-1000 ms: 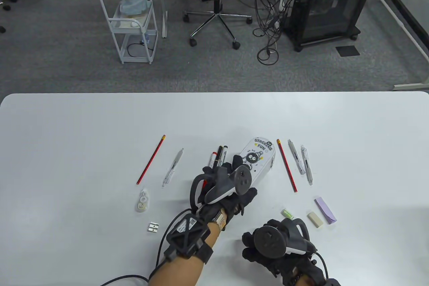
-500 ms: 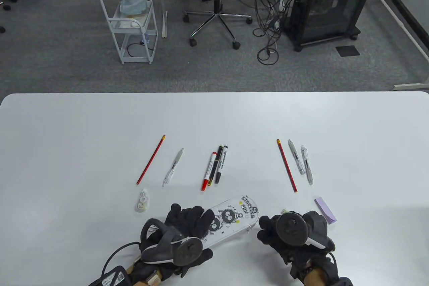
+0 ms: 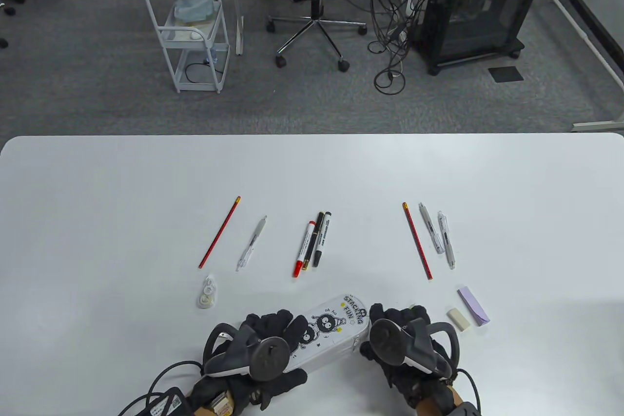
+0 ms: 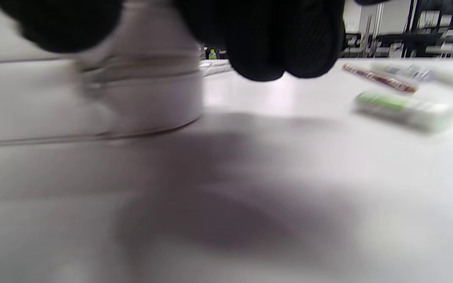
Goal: Pack double-layer zippered pencil case
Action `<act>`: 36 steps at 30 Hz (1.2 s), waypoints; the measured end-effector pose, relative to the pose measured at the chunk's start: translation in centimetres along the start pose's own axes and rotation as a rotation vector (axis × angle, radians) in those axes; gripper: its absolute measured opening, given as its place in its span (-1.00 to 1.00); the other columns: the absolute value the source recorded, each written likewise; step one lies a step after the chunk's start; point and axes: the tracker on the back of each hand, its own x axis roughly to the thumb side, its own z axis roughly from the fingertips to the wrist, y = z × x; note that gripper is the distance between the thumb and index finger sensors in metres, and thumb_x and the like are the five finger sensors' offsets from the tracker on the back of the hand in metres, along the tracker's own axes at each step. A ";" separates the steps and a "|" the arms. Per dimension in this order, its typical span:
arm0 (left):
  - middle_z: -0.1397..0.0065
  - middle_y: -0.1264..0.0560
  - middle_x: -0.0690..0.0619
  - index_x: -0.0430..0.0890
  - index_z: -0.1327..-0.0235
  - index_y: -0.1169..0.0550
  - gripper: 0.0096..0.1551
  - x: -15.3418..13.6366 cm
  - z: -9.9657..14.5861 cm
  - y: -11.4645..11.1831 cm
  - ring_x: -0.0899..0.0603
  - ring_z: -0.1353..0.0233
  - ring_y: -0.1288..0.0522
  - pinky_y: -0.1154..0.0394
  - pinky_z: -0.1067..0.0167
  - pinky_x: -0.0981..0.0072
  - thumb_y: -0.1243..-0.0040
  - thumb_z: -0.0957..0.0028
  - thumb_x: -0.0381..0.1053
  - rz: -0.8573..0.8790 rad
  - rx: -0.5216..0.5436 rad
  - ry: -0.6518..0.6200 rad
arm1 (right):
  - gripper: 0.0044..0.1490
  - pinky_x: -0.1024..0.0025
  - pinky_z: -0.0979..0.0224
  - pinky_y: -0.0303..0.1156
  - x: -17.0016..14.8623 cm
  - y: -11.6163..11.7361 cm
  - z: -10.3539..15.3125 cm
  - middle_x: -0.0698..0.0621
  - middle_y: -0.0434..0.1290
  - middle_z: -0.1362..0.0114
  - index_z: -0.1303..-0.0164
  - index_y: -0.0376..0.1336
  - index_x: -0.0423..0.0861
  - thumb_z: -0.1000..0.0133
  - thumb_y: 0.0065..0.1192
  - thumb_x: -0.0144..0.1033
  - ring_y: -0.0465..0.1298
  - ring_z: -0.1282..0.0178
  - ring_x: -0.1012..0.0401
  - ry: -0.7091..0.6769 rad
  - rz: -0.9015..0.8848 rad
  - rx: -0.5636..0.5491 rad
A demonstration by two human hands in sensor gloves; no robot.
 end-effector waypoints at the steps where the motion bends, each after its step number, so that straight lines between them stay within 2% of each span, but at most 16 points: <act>1: -0.65 -0.03 -0.25 0.05 -0.51 0.16 0.11 0.0 -0.1 -0.1 -0.40 -0.58 -0.25 -0.18 -0.45 -0.34 0.17 0.06 0.65 0.006 -0.003 0.011 | 0.34 -0.23 -0.48 0.04 0.5 0.5 -0.1 -0.23 0.39 -0.47 -0.51 0.07 -0.37 0.23 0.23 0.37 0.38 -0.40 -0.19 0.035 0.007 0.020; 4: -0.62 -0.09 -0.26 0.04 -0.52 0.11 0.11 0.0 0.0 -0.3 -0.39 -0.53 -0.31 -0.23 -0.42 -0.31 0.14 0.08 0.65 0.037 0.048 0.013 | 0.38 -0.24 -0.49 0.01 1.0 1.4 -0.7 -0.24 0.36 -0.49 -0.52 0.04 -0.35 0.25 0.18 0.42 0.35 -0.42 -0.20 0.098 0.099 0.016; 6: -0.61 -0.11 -0.28 0.03 -0.52 0.10 0.11 0.3 0.0 -0.3 -0.40 -0.52 -0.32 -0.24 -0.41 -0.30 0.14 0.07 0.65 0.035 0.048 0.013 | 0.36 -0.24 -0.49 0.02 1.1 2.2 -1.2 -0.23 0.38 -0.47 -0.51 0.06 -0.36 0.24 0.15 0.42 0.37 -0.40 -0.19 0.137 0.108 0.066; 7: -0.60 -0.12 -0.30 0.02 -0.52 0.10 0.11 0.6 0.0 -0.4 -0.40 -0.50 -0.33 -0.26 -0.40 -0.30 0.14 0.07 0.65 0.017 0.057 0.013 | 0.36 -0.23 -0.49 -0.02 1.2 2.5 -1.3 -0.25 0.32 -0.47 -0.51 0.02 -0.37 0.23 0.14 0.41 0.32 -0.39 -0.20 0.152 0.090 0.096; 8: -0.59 -0.14 -0.31 0.02 -0.52 0.08 0.11 0.7 0.0 -0.4 -0.41 -0.49 -0.35 -0.27 -0.39 -0.30 0.14 0.07 0.65 0.007 0.067 0.014 | 0.35 -0.23 -0.50 -0.02 1.3 2.5 -1.4 -0.25 0.34 -0.45 -0.50 0.04 -0.38 0.25 0.16 0.37 0.34 -0.37 -0.20 0.159 0.088 0.054; 9: -0.58 -0.15 -0.32 0.01 -0.52 0.07 0.11 0.8 0.0 -0.4 -0.41 -0.47 -0.36 -0.29 -0.38 -0.29 0.15 0.07 0.65 0.000 0.068 0.010 | 0.30 -0.22 -0.49 0.02 1.3 2.3 -1.5 -0.24 0.39 -0.42 -0.48 0.10 -0.38 0.25 0.19 0.32 0.38 -0.35 -0.18 0.141 0.090 0.026; 13: -0.54 -0.17 -0.36 0.00 -0.51 0.05 0.07 0.8 -0.3 -0.4 -0.46 -0.42 -0.36 -0.31 -0.36 -0.29 0.16 0.05 0.62 0.023 0.057 -0.006 | -0.12 -0.16 -0.49 0.09 1.3 2.1 -1.5 -0.15 0.49 -0.31 -0.37 0.23 -0.33 0.05 0.30 -0.06 0.49 -0.24 -0.07 0.153 0.084 -0.021; 18: -0.54 -0.19 -0.35 0.01 -0.50 0.04 0.06 0.7 -0.3 -0.3 -0.45 -0.41 -0.38 -0.33 -0.35 -0.27 0.17 0.05 0.62 0.011 0.069 -0.005 | -0.33 -0.09 -0.48 0.16 1.0 1.8 -1.4 -0.06 0.60 -0.09 -0.16 0.40 -0.26 0.04 0.34 -0.10 0.57 -0.06 0.03 0.127 0.059 -0.059; 20: -0.54 -0.19 -0.34 0.02 -0.50 0.04 0.07 0.4 -0.3 -0.3 -0.44 -0.41 -0.39 -0.34 -0.35 -0.26 0.15 0.06 0.63 0.034 0.066 -0.005 | -0.37 -0.08 -0.49 0.16 0.6 1.7 -1.4 -0.02 0.61 -0.06 -0.12 0.41 -0.20 0.03 0.29 -0.06 0.57 -0.04 0.05 0.117 0.041 -0.060; 23: -0.53 -0.21 -0.34 0.03 -0.50 0.01 0.07 0.1 -0.2 -0.1 -0.43 -0.40 -0.40 -0.36 -0.34 -0.25 0.11 0.08 0.63 0.054 0.077 -0.031 | -0.42 -0.09 -0.48 0.16 -0.4 1.2 -1.3 0.02 0.64 -0.01 -0.08 0.45 -0.09 0.07 0.28 -0.06 0.58 -0.04 0.05 0.127 0.033 -0.131; 26: -0.53 -0.22 -0.32 0.06 -0.48 -0.02 0.08 -0.2 0.1 -0.2 -0.42 -0.40 -0.41 -0.36 -0.34 -0.23 0.03 0.13 0.62 0.034 0.084 -0.153 | -0.43 -0.10 -0.49 0.14 -2.1 0.5 -1.1 0.04 0.64 0.02 -0.07 0.46 -0.06 0.08 0.27 -0.08 0.58 -0.04 0.05 0.160 0.049 -0.170; 27: -0.54 -0.22 -0.31 0.07 -0.48 -0.01 0.08 -0.1 0.2 -0.2 -0.41 -0.40 -0.41 -0.36 -0.35 -0.22 0.04 0.14 0.63 -0.036 0.100 -0.281 | -0.43 -0.10 -0.51 0.12 -2.6 0.4 -1.1 0.06 0.63 0.03 -0.08 0.45 -0.01 0.10 0.27 -0.07 0.57 -0.05 0.07 0.062 0.046 -0.145; 29: -0.52 -0.27 -0.29 0.08 -0.47 -0.04 0.08 0.1 0.4 -0.2 -0.38 -0.38 -0.46 -0.40 -0.32 -0.20 0.05 0.18 0.65 -0.120 0.163 -0.380 | -0.43 -0.11 -0.57 0.04 -3.4 0.3 -0.8 0.10 0.62 0.02 -0.12 0.43 0.06 0.09 0.27 -0.04 0.54 -0.11 0.09 -0.049 0.017 -0.072; 30: -0.51 -0.28 -0.28 0.09 -0.45 -0.05 0.08 0.2 0.4 -0.2 -0.38 -0.38 -0.47 -0.41 -0.32 -0.20 0.03 0.20 0.65 -0.128 0.172 -0.418 | -0.43 -0.09 -0.59 0.02 -3.7 0.3 -0.7 0.09 0.62 0.03 -0.10 0.45 0.06 0.12 0.30 -0.07 0.54 -0.11 0.09 -0.101 -0.055 -0.066; 33: -0.51 -0.30 -0.27 0.09 -0.44 -0.06 0.08 0.0 0.4 -0.1 -0.37 -0.37 -0.49 -0.41 -0.32 -0.20 0.04 0.23 0.65 -0.163 0.197 -0.485 | -0.42 -0.10 -0.59 0.04 -4.1 0.7 -1.0 0.07 0.63 0.03 -0.11 0.46 0.06 0.13 0.31 -0.11 0.54 -0.12 0.08 -0.132 -0.196 0.028; 36: -0.50 -0.32 -0.28 0.08 -0.43 -0.08 0.08 -0.4 0.4 -0.1 -0.37 -0.35 -0.52 -0.43 -0.30 -0.20 0.05 0.25 0.64 -0.192 0.211 -0.522 | -0.41 -0.09 -0.60 0.03 -3.7 1.1 -1.3 0.07 0.63 0.03 -0.13 0.44 0.08 0.14 0.30 -0.11 0.53 -0.12 0.07 -0.150 -0.165 0.079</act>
